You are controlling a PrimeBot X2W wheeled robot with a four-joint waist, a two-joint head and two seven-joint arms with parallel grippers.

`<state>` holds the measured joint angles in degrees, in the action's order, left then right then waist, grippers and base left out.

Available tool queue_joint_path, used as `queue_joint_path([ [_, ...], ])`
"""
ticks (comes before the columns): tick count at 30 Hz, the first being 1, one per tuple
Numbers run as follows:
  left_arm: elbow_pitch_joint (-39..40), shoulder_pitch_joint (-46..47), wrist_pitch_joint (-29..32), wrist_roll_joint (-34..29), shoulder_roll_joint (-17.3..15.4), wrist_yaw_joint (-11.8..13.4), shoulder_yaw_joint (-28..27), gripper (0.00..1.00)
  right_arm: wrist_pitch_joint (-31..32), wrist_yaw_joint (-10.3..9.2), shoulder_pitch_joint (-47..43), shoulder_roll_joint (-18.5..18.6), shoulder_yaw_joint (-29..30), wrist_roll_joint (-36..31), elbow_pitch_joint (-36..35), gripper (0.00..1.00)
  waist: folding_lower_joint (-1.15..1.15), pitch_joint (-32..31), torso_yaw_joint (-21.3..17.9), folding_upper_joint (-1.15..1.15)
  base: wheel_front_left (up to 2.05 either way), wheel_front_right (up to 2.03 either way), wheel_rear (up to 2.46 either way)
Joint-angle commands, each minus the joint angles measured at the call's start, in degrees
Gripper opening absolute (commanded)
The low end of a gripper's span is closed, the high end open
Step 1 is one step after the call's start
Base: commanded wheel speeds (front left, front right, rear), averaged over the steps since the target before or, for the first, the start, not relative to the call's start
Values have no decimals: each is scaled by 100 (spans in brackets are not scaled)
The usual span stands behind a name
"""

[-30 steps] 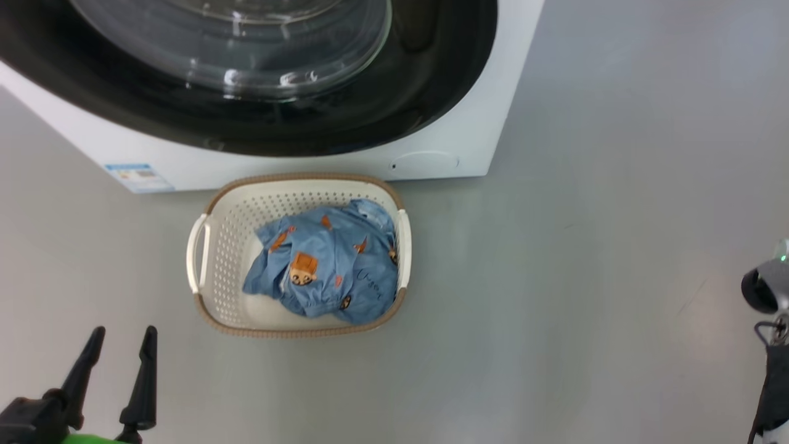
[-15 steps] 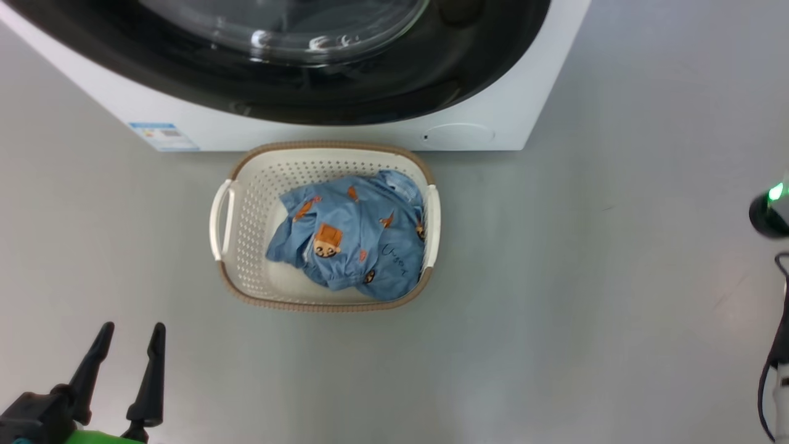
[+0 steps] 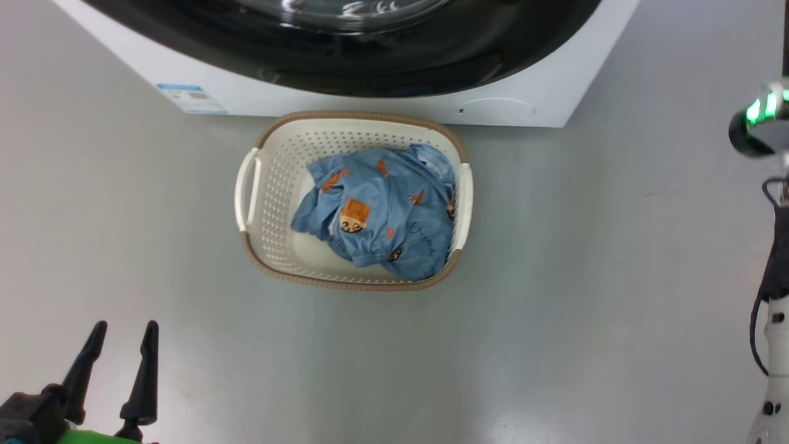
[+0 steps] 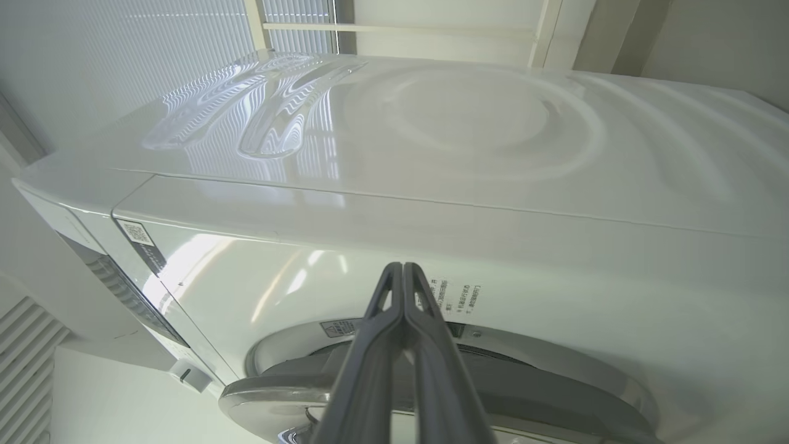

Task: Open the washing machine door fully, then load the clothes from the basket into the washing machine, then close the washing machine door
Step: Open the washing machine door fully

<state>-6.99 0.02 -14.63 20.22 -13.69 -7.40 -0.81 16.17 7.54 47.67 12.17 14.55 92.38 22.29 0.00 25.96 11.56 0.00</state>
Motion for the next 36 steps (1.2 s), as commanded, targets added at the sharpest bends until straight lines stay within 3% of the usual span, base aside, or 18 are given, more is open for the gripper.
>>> queue_joint_path([
  [1,118,87,-37,64,-176,-9,-254,100,71,-5,160,-19,-165,-73,-146,0,0,74,95,0,0,0,0],
  [15,66,144,-37,159,25,-9,-216,100,495,-5,866,147,-618,-338,113,0,0,374,543,0,0,0,0],
  [36,-15,108,-37,186,105,-9,-349,100,895,-5,1543,250,-1016,-520,462,0,0,526,713,0,0,0,0],
])
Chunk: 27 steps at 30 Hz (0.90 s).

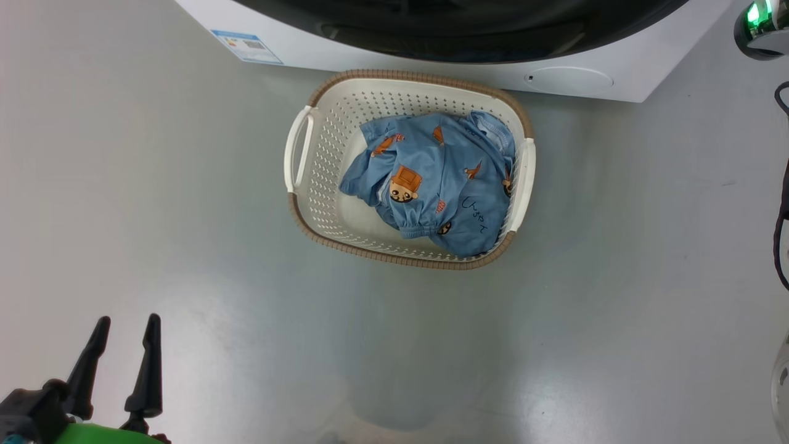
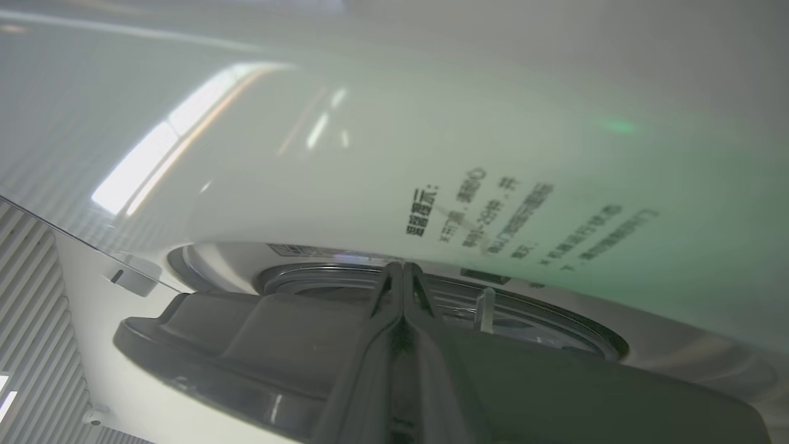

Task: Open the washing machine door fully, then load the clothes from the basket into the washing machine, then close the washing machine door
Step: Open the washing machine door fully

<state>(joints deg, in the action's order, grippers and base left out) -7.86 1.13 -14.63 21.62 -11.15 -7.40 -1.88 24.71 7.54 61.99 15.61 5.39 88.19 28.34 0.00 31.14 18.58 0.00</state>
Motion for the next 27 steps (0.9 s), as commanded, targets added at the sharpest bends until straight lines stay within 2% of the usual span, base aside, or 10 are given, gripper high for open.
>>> queue_joint_path([
  [1,74,-4,-37,48,-149,-9,-235,100,54,-5,135,-97,-120,-112,-127,0,0,15,22,0,0,0,0],
  [11,57,-25,-37,67,-114,-9,-232,100,169,-5,381,-27,-234,-221,1,0,0,86,91,0,0,0,0],
  [27,16,-55,-37,45,-83,-9,-358,100,608,-5,485,-30,-403,-218,272,0,0,-35,-14,0,0,0,0],
])
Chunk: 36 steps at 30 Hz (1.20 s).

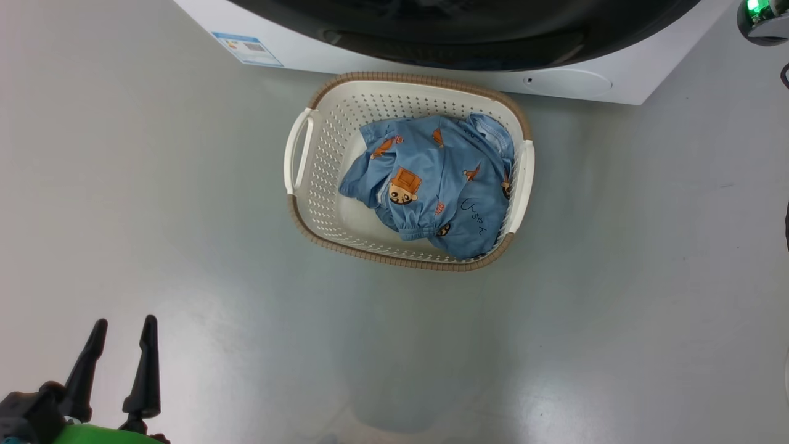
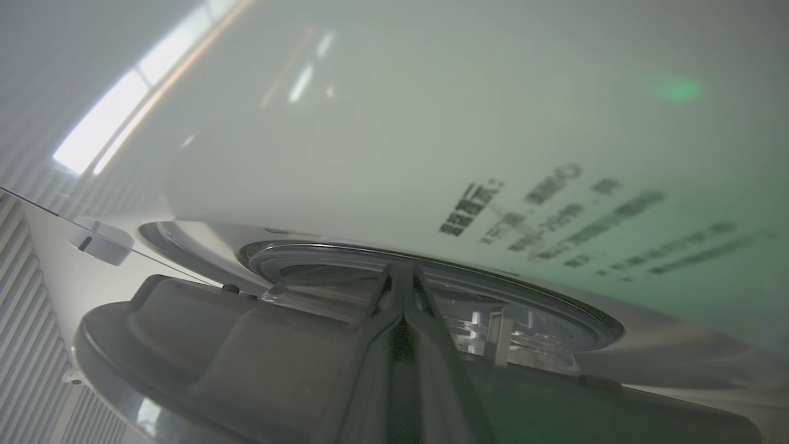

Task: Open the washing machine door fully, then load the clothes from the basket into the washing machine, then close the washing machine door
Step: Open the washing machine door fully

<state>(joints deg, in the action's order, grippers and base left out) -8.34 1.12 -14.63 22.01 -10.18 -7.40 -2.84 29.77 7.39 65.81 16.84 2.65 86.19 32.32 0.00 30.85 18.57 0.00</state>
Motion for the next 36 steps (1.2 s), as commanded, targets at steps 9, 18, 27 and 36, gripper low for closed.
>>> queue_joint_path([
  [9,63,-63,-37,-19,-170,-9,-290,100,319,10,19,-224,-207,12,-18,0,0,-58,-34,0,0,0,0],
  [18,78,-76,-37,-41,-161,-9,-376,100,653,10,-55,-334,-339,84,-99,0,0,-90,-89,0,0,0,0],
  [27,75,-69,-37,-49,-127,-9,-419,100,919,10,-244,-452,-513,82,-293,0,0,-140,-166,0,0,0,0],
  [36,93,-52,-37,-66,-40,-9,-485,100,1376,10,-864,-704,-969,35,-644,0,0,-421,-373,0,0,0,0],
])
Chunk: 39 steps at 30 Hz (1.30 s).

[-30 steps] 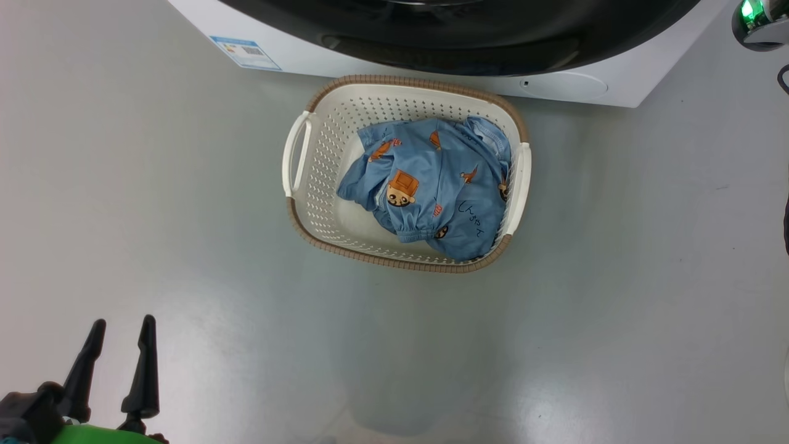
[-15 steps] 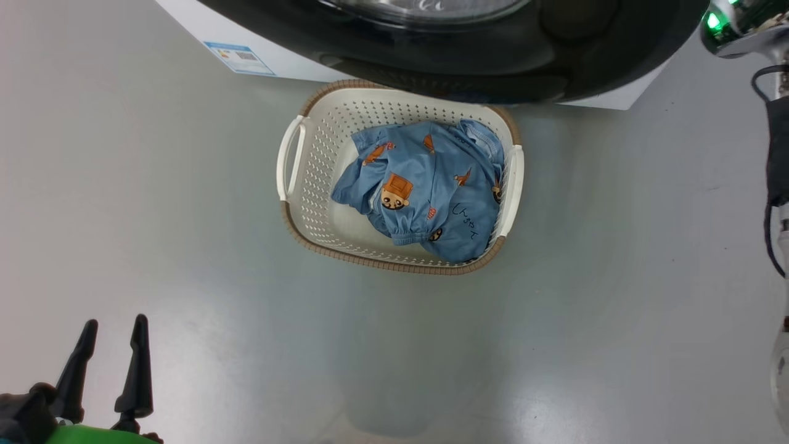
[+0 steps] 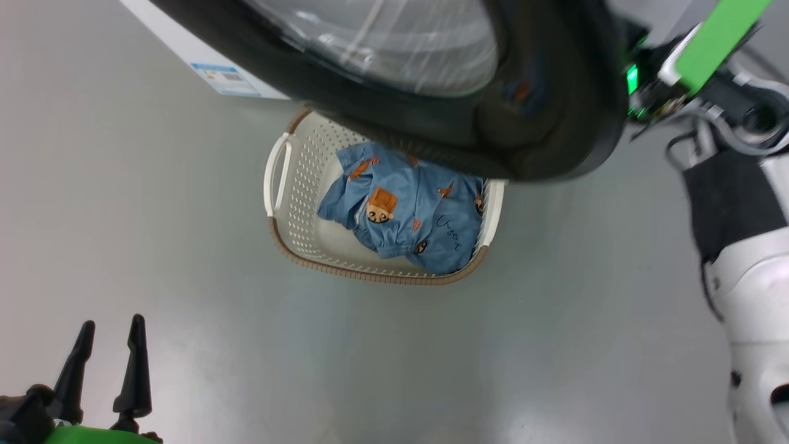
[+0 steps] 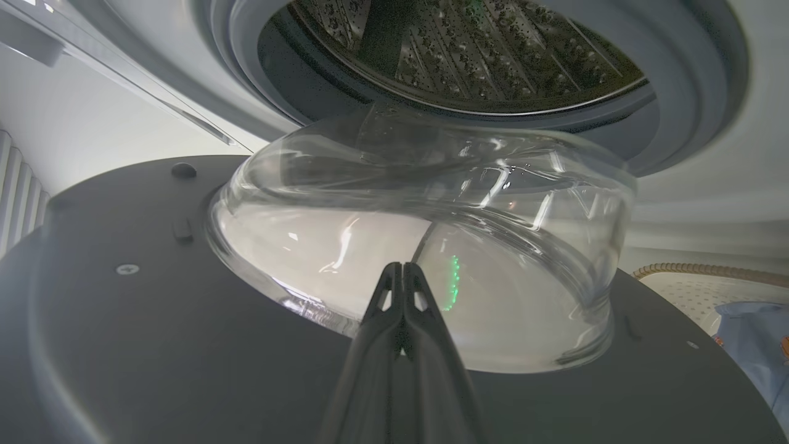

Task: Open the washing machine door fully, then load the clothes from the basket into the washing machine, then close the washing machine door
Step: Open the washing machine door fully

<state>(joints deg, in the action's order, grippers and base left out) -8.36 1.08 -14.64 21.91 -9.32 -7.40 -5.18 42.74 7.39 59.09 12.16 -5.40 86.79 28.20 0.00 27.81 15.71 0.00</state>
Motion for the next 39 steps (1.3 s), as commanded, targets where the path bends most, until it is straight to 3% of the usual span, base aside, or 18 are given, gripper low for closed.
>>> queue_joint_path([
  [1,90,-51,-36,-61,-112,-9,-253,100,125,10,-284,-283,-218,-18,-285,0,0,-165,-109,0,0,0,0],
  [22,18,-444,-36,-327,362,-9,-544,100,326,10,-2450,-848,-1381,172,-1344,0,0,-1589,-343,0,0,0,0],
  [28,28,-482,-36,-395,437,-9,-466,100,-64,10,-2650,-918,-1849,300,-1531,0,0,-1762,-329,0,0,0,0],
  [39,-27,-495,-36,-433,520,-9,-229,100,-1145,10,-2713,-927,-3366,841,-1517,0,0,-2016,-143,0,0,0,0],
])
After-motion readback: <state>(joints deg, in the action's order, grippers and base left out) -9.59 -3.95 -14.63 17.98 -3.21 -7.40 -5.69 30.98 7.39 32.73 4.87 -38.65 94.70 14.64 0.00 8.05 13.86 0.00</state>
